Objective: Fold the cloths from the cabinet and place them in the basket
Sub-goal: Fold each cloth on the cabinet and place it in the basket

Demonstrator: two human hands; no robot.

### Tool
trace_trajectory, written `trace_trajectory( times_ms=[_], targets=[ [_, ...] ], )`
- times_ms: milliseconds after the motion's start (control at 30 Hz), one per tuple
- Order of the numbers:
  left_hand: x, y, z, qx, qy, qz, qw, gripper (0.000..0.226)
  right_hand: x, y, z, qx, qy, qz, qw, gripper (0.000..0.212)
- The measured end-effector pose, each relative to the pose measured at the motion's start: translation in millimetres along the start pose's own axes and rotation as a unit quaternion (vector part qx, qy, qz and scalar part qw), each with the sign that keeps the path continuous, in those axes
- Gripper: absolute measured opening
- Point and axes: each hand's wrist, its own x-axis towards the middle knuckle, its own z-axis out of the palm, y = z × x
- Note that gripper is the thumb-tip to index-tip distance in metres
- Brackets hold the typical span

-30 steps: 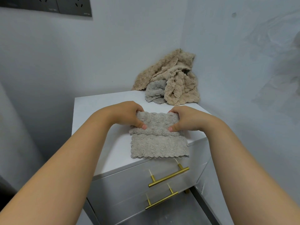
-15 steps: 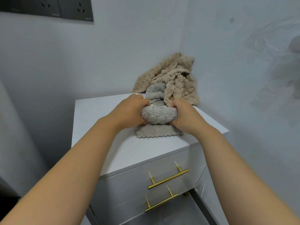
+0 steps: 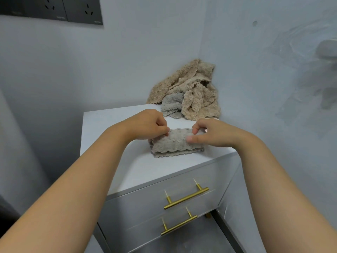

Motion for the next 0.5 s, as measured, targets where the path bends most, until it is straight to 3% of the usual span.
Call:
trace_trajectory(
  times_ms=[100, 200, 367, 500],
  targets=[
    [8, 5, 12, 0.049, 0.001, 0.016, 0.999, 0.026, 4, -5, 6, 0.007, 0.06, -0.01, 0.998, 0.042],
    [13, 5, 20, 0.058, 0.013, 0.031, 0.998, 0.017, 11, -6, 28, -0.019, 0.128, -0.014, 0.991, 0.025],
    [16, -2, 23, 0.066, -0.057, -0.043, 0.995, 0.047, 18, 11, 62, -0.048, 0.149, -0.037, 0.987, 0.031],
    [16, -5, 23, 0.081, -0.077, -0.056, 0.992, 0.046, 20, 13, 66, -0.079, 0.161, -0.018, 0.984, 0.028]
  ],
)
